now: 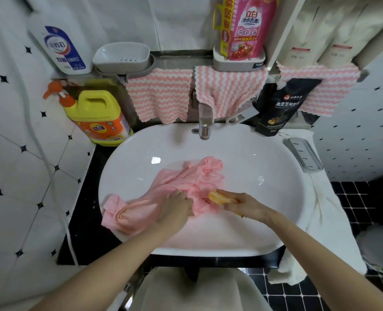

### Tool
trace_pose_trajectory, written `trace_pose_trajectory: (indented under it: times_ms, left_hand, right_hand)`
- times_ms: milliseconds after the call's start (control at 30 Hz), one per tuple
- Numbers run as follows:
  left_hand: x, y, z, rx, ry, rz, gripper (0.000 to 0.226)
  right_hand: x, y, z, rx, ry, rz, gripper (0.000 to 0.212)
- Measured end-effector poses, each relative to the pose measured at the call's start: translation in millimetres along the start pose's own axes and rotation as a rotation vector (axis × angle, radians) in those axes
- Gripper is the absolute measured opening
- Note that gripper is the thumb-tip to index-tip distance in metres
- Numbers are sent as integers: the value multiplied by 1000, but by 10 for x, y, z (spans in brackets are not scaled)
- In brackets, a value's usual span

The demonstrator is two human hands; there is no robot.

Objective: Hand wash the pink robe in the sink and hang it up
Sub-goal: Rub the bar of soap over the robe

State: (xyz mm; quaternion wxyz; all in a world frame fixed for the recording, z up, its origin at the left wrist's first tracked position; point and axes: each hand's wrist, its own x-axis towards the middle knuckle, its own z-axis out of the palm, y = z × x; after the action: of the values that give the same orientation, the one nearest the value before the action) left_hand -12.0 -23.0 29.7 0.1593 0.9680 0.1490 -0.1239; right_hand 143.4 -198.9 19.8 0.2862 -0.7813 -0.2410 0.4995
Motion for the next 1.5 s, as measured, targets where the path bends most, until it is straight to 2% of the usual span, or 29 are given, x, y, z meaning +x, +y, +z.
trace_pose_trajectory:
  times_ms: [33, 100, 167, 233, 300, 367, 433, 533, 700, 800, 900, 933, 1000, 1067, 1133, 1200, 1300, 1333, 1400, 1500]
  left_hand:
    - [-43, -10, -199, -266, 70, -58, 18]
    - [-146, -37, -578, -641, 162, -152, 31]
    - [-278, -69, -854, -833, 211, -158, 20]
    - [-378, -199, -883, -786, 267, -247, 13]
    - [-473, -458, -730, -496, 304, -429, 10]
    - [-569, -720, -528, -331, 245, -600, 21]
    - [-626, -912, -398, -334, 218, -695, 24]
    - [-672, -1045, -303, -369, 204, -736, 21]
    - [-709, -1125, -301, -409, 240, -811, 11]
    - [-879, -1171, -238, -377, 212, -848, 10]
    - [-1030, -1199, -153, -388, 234, -843, 11]
    - [-1051, -1198, -149, -394, 240, -833, 8]
    - [-1048, -1200, -149, -417, 251, -809, 7]
    - [-1031, -1208, -159, -462, 283, -815, 9]
    - [-1027, -1235, -178, -462, 317, -868, 8]
    - [-1049, -1257, -183, -430, 313, -897, 8]
    - [-1069, -1299, -153, -428, 308, -881, 7]
    - [-1073, -1322, -147, -448, 298, -877, 8]
    - [-1071, -1373, -157, -515, 273, -877, 11]
    - [-1048, -1396, -181, -547, 271, -888, 12]
  right_hand:
    - [1, 5, -22, 7, 7, -8, 61]
    - [9, -7, -58, 34, 17, -28, 60]
    - [30, -55, -74, 65, 24, -58, 59]
    - [68, -127, -69, 87, 35, -94, 58]
    - [109, -237, -33, 105, 43, -134, 56]
    - [157, -378, 47, 103, 39, -175, 52]
    - [226, -558, 199, 59, 26, -207, 51]
    - [338, -903, 615, -80, -31, -317, 58]
    - [474, -1107, 1378, -670, -141, -470, 58]
    - [348, -958, 1140, -994, -235, -432, 56]
    - [165, -969, 751, -1120, -251, -316, 52]
    - [136, -1058, 717, -1088, -216, -310, 51]
    - [175, -1283, 889, -822, -142, -372, 51]
    - [275, -1446, 1216, -627, -164, -428, 51]
    - [353, -1391, 1461, -644, -249, -450, 55]
    - [392, -1171, 1350, -800, -252, -429, 57]
    - [463, -847, 926, -975, -251, -254, 57]
    - [460, -855, 843, -955, -227, -211, 57]
    - [360, -1117, 914, -794, -197, -237, 51]
    - [239, -1495, 1367, -523, -297, -359, 49]
